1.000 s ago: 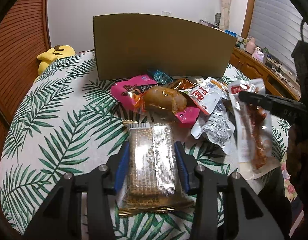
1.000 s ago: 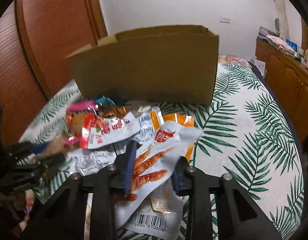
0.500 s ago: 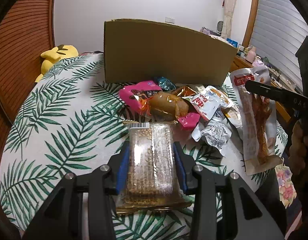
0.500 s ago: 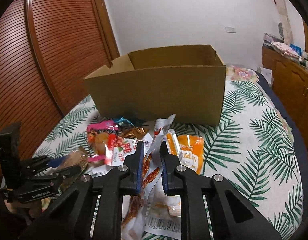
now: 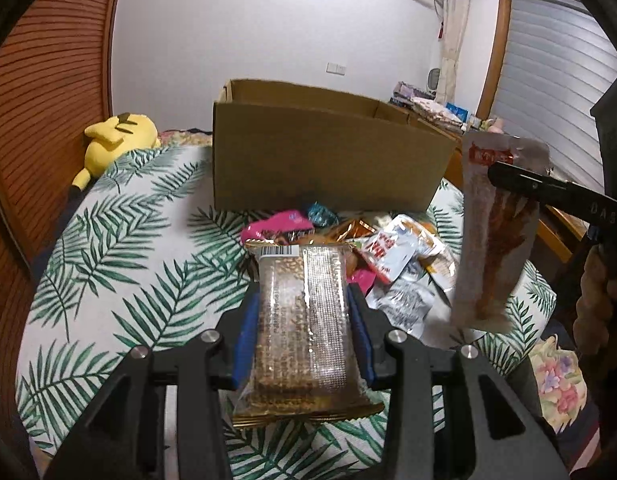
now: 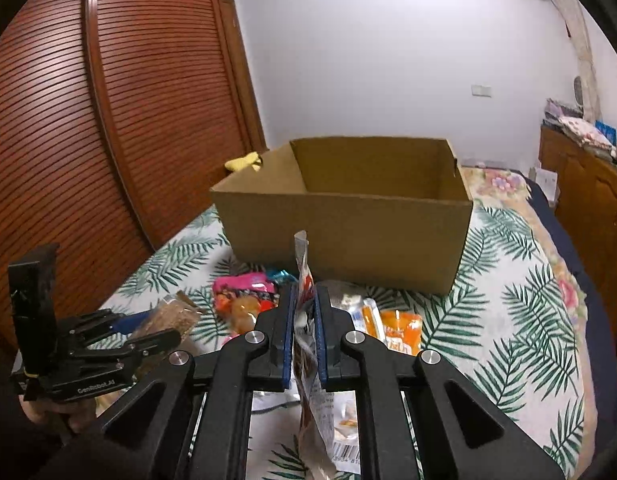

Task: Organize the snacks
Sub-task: 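Lift both packets and carry them over the cardboard box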

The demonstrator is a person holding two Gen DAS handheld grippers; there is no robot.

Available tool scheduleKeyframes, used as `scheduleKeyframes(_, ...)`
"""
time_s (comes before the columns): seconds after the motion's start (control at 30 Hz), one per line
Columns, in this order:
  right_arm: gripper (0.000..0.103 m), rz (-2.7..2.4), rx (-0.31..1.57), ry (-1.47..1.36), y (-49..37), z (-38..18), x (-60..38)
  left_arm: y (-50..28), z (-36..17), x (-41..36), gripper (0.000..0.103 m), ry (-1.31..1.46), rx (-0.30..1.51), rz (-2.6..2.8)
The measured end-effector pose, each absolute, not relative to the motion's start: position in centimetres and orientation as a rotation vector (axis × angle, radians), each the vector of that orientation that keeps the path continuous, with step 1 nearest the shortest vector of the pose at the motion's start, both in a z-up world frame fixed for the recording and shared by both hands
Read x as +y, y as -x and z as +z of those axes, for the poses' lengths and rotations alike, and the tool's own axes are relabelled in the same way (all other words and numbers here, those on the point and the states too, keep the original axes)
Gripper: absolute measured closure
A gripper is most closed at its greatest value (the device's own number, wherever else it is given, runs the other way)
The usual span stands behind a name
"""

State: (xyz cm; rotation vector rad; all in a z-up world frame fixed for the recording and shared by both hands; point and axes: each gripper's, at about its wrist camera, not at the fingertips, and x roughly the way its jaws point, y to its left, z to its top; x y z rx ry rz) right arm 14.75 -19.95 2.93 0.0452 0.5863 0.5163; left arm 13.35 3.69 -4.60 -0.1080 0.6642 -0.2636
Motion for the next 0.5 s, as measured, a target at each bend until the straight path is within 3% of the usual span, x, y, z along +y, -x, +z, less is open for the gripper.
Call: scheduleKeyframes(0.5,0.097,0.52,0.459,0.014,-16.4,9.7,-20.5,-15.7,1.6,3.0,0.064,0.098,0.564,-0.312)
